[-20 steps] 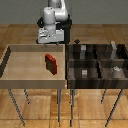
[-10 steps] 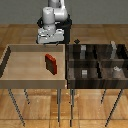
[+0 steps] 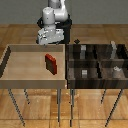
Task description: Place the box of cereal into the appropriate compartment.
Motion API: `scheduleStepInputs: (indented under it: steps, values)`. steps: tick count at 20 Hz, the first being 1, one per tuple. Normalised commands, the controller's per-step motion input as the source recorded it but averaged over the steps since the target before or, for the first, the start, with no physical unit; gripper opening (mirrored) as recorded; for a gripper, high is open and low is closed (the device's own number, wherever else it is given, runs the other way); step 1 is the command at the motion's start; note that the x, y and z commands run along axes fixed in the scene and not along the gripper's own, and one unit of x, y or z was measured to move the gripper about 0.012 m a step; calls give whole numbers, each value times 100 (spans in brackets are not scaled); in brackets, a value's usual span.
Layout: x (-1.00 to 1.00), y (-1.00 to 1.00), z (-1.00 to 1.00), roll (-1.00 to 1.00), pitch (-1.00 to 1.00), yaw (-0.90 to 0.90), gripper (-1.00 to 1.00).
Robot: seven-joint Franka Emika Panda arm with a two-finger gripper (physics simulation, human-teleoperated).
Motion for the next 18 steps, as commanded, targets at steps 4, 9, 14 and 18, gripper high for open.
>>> scheduleStepInputs:
  steps: [4, 9, 14, 18]
  values:
    - [0, 0, 0, 0, 0, 0, 100]
    - [40, 0, 0, 0, 0, 6, 100]
    - [0, -20, 0, 0, 0, 6, 100]
    - [25, 0, 0, 0, 0, 0, 100]
